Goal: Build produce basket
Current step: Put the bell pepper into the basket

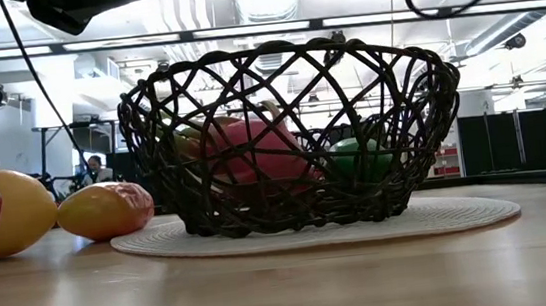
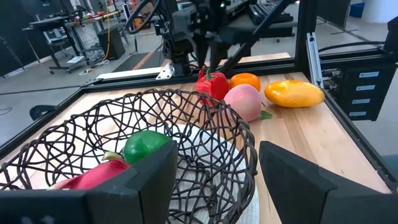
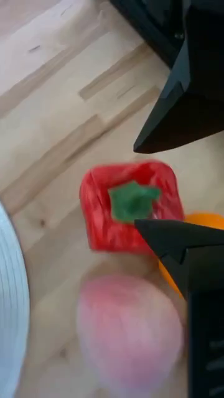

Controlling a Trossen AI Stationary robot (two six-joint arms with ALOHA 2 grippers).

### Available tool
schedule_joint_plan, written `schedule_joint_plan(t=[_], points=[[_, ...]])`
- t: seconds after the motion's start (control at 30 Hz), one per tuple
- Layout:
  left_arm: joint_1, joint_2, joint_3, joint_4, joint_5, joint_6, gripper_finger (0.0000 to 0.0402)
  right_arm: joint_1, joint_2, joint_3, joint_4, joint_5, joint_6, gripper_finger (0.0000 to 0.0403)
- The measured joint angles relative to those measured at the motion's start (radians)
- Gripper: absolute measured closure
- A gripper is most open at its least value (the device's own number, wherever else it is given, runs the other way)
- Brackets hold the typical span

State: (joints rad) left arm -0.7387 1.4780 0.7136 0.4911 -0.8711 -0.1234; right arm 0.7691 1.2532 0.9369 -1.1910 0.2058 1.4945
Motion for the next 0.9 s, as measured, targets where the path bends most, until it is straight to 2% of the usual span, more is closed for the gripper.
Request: schedule_joint_plan(t=[0.27,0.57,0.73,0.9], points=[[0.0,0.0,0.0,0.004,0.0,0.0,0.019,-0.004,-0.037,-0.077,0.059,-0.005,0.014,0.0265],[0.003,0.0,0.0,0.003,0.0,0.0,0.019,-0.004,-0.036,-0.037,0.048,-0.002,-0.037,0.0382],[0.005,0.0,0.0,0.003,0.0,0.0,0.019,-0.004,-0.032,0.074,-0.026,0.084,-0.056,0.0383],[0.005,0.0,0.0,0.003,0.0,0.0,0.019,-0.005,0.009,0.25,-0.083,0.256,-0.166,0.0383]])
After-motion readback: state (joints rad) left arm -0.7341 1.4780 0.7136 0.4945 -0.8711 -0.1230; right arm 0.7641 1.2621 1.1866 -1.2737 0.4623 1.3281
